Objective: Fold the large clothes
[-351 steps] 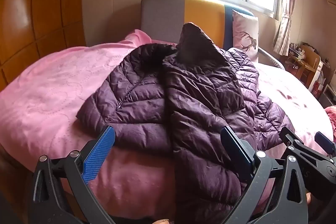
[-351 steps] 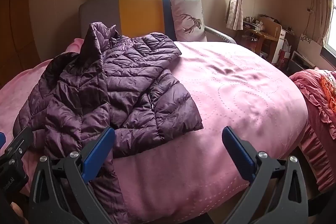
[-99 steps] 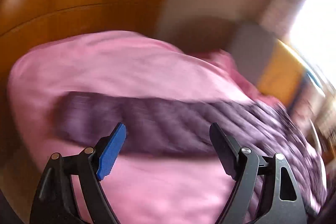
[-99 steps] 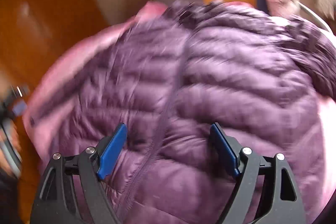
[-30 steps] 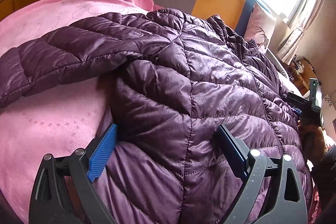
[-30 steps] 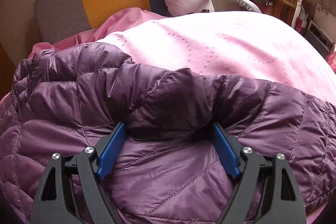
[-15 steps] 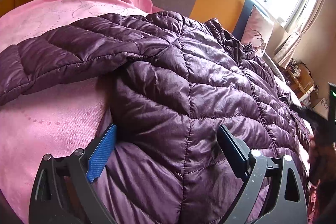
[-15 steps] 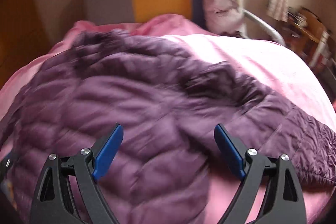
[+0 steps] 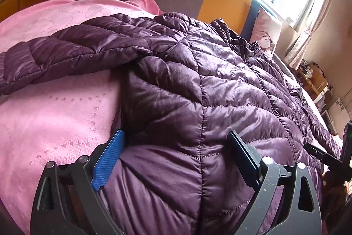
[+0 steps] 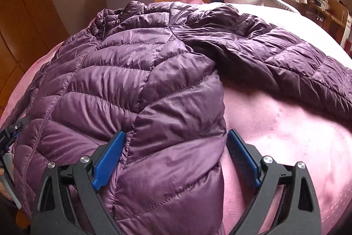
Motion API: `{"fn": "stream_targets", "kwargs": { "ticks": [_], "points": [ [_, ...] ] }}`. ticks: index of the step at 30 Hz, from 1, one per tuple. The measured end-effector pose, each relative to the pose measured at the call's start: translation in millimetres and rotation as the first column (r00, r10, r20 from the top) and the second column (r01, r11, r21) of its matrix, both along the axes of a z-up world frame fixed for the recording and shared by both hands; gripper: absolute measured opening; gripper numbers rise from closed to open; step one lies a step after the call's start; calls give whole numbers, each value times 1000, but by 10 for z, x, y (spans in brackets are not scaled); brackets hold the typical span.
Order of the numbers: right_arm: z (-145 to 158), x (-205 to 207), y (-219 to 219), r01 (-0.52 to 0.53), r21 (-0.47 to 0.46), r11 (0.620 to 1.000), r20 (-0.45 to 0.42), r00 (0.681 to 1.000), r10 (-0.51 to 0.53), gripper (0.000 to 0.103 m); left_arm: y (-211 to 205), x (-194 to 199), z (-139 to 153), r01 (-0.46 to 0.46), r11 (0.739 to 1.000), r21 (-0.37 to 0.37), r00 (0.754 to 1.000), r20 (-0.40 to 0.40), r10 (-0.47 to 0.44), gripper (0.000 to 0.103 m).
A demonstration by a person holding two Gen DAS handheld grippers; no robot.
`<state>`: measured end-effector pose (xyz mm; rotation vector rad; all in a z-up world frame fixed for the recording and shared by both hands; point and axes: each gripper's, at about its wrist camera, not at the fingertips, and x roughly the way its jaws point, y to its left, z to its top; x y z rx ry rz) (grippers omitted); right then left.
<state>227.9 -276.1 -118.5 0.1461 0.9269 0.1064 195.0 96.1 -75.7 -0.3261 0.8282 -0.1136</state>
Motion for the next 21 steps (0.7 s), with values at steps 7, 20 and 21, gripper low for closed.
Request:
{"fn": "stream_targets", "kwargs": {
  "ticks": [7,20,21],
  "points": [
    [188,-196,-511,140,128,982,3,990,-141,92,-17,5,23,10,1000,13,1000,7,-10,93],
    [70,-1007,-3114,729,581,363,-156,537,-829,62,-55,-10,13,29,1000,10,999,17,-29,99],
    [79,-966,-3206,750,566,342,-167,511,-843,54,-52,-8,10,32,999,4,999,18,-32,99]
  ]
}}
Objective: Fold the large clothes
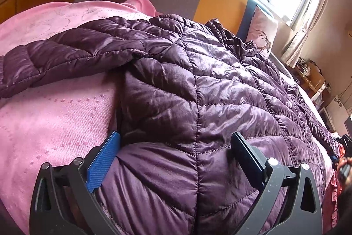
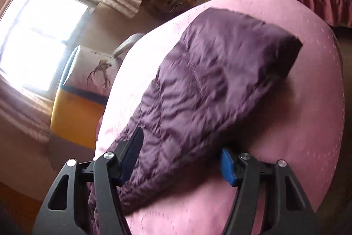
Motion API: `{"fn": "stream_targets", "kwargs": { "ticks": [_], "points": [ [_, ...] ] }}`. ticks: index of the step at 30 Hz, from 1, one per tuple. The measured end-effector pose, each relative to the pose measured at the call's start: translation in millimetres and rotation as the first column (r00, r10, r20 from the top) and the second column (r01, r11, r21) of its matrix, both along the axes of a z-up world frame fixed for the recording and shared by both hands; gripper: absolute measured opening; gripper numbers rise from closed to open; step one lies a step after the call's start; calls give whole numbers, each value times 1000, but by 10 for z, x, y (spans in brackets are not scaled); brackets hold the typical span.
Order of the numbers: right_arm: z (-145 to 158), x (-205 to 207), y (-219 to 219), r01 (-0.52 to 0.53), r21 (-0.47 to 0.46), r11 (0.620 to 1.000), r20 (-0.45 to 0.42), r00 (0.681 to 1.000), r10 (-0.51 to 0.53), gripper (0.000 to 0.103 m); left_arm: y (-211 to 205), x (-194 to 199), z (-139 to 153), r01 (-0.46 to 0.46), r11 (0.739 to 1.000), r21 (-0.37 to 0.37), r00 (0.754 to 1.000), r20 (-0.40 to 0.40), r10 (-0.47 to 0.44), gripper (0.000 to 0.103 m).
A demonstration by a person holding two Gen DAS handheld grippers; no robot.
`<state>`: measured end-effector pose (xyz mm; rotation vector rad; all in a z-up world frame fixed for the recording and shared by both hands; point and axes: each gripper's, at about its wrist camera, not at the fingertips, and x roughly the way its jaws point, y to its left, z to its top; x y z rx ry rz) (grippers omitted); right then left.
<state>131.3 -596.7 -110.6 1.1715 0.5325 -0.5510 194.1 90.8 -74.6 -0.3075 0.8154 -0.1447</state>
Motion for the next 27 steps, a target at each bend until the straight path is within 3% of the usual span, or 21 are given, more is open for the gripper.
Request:
{"fn": "stream_targets", "kwargs": {
  "ticks": [1,2,3,5,7,11,15,18,21,23,25,26,27],
  "points": [
    [18,48,-70,8,0,1000,-27,1000,-8,34,11,-3,-3,-1,1000,-10,1000,4,1,99],
    [38,112,-112,5,-6,1000,-55,998,-5,23,20,-13,-5,-2,1000,-17,1000,6,2,99],
    [77,151,-151,-10,-16,1000,-67,998,8,18,33,-15,-9,0,1000,-26,1000,7,1,99],
    [255,352,-58,-74,-96,993,-97,993,64,15,37,-14,-10,-1,1000,-30,1000,6,1,99],
    [535,553,129,-169,-214,962,-118,982,146,15,16,-4,-10,1,1000,-16,1000,0,-1,99],
    [1001,1138,820,-370,-377,849,-120,929,351,13,5,-7,-7,2,1000,-7,1000,-7,-2,99],
    [1243,1685,1868,-564,-461,685,-134,808,574,11,2,1,0,1,1000,0,1000,-13,-1,99],
    [1268,1999,2766,-685,-467,559,-135,680,721,9,-26,15,10,8,1000,24,1000,-29,-8,99],
    [1132,2153,3547,-773,-438,459,-128,558,820,9,-87,10,25,-3,996,93,999,-36,6,98],
    [1049,2222,3977,-820,-414,395,-124,480,868,10,-92,1,41,-5,995,101,999,-35,9,96],
    [972,2237,4290,-845,-408,345,-125,426,896,21,-60,-13,76,-17,996,90,999,-38,21,95],
    [945,2233,4392,-852,-406,330,-120,408,905,34,-42,-23,95,-21,996,81,999,-37,24,95],
    [918,2226,4444,-857,-401,324,-110,396,912,61,-17,-32,120,-25,997,71,999,-38,27,93]
  ]
}}
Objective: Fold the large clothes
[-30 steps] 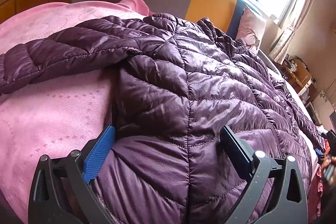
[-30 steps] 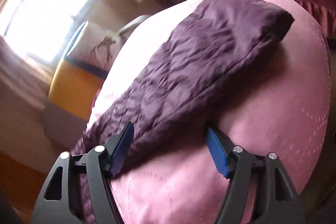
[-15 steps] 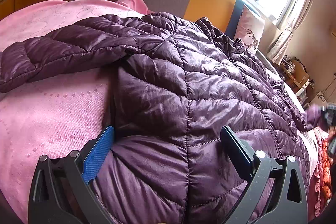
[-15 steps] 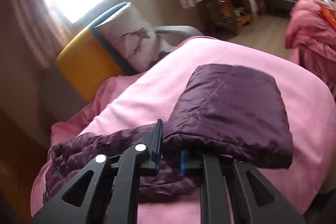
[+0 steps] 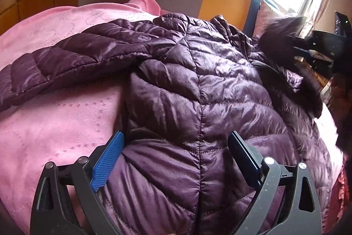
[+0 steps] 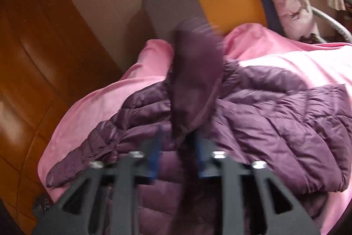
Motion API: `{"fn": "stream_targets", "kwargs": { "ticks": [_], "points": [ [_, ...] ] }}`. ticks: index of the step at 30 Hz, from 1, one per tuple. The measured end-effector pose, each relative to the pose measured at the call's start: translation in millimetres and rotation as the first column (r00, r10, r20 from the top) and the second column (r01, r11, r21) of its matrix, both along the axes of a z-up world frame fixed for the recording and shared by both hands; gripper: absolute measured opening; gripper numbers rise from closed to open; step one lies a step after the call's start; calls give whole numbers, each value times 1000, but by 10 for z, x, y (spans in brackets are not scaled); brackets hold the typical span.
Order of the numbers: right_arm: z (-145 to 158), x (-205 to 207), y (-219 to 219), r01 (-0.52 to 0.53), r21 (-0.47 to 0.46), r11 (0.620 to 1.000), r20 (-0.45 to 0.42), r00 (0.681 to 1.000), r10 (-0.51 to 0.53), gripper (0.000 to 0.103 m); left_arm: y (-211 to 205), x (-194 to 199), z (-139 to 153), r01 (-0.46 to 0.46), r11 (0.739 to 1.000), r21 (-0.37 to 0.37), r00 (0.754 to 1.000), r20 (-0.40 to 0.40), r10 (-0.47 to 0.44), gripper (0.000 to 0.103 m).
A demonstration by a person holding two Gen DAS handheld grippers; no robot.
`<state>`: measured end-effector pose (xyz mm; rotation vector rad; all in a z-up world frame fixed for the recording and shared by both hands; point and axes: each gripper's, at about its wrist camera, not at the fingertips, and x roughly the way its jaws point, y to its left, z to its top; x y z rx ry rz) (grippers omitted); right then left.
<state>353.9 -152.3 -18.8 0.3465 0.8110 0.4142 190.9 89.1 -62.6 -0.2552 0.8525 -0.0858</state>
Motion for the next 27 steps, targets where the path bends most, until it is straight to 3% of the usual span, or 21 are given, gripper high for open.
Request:
{"fn": "stream_targets", "kwargs": {
  "ticks": [1,3,5,11,14,17,21,24,27],
  "points": [
    [-21,-38,26,0,12,1000,9,1000,0,70,23,-9,26,-2,1000,-11,1000,1,2,90],
    [-73,-108,-19,-5,29,1000,7,1000,4,70,75,-10,89,-6,999,-35,1000,3,7,69],
    [-163,-155,-112,4,62,998,-20,1000,-3,76,115,14,158,-6,998,-64,1000,7,6,65],
    [-452,-487,-681,112,169,979,-118,989,-93,78,105,252,416,30,986,-163,999,44,-24,65],
    [-557,-612,-1007,198,212,957,-147,974,-169,85,30,495,514,57,972,-226,997,56,-46,74],
    [-662,-760,-1313,276,256,926,-179,955,-235,87,-172,807,537,109,963,-246,994,51,-99,74],
    [-782,-742,-1601,357,348,867,-204,931,-302,89,-403,1177,442,132,958,-254,991,12,-134,73],
    [-850,-702,-1799,407,436,802,-235,912,-335,90,-488,1393,324,103,964,-245,993,-32,-114,73],
    [-938,-634,-1877,444,499,744,-261,896,-359,90,-480,1563,191,69,956,-285,993,-71,-93,73]
  ]
}}
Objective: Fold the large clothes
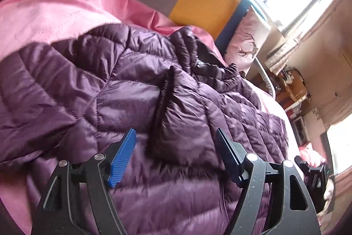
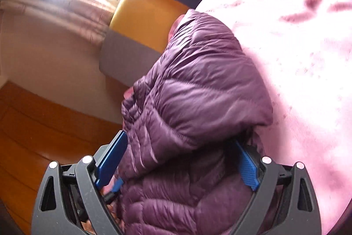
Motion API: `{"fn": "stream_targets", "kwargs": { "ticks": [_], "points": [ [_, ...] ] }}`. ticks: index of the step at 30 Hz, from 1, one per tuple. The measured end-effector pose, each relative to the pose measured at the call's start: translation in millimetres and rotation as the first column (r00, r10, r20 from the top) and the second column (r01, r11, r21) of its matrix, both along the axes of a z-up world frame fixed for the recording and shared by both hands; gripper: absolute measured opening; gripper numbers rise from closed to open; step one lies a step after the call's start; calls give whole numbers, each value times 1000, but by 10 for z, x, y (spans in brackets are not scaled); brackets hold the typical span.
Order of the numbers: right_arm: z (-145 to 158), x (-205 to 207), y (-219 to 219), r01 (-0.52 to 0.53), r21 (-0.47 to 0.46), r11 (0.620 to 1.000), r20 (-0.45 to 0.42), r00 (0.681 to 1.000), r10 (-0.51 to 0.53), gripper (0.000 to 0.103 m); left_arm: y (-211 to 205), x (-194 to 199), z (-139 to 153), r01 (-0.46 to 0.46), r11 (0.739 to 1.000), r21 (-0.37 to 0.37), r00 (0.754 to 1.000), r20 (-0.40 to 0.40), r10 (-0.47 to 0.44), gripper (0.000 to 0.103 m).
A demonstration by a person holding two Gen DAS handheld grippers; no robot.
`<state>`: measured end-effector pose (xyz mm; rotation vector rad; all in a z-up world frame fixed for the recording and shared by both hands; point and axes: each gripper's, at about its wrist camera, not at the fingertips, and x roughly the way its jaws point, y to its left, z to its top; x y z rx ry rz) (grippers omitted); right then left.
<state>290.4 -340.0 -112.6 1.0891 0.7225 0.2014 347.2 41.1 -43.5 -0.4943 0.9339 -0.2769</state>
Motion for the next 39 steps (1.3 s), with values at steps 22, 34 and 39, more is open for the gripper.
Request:
{"fn": "stream_targets", "kwargs": {
  "ticks": [22,34,39],
  "points": [
    [341,-104,-378,-15,-151,988,30,999,20,79,293,-230,-36,-46,985,165,998,41,40,5],
    [824,430,323,-112,-557,823,5,990,138,79,-1,-256,97,10,971,240,993,114,-38,5],
    [338,993,317,-166,-622,765,-146,985,95,78,101,-300,24,-37,970,241,994,107,11,5]
  ]
}}
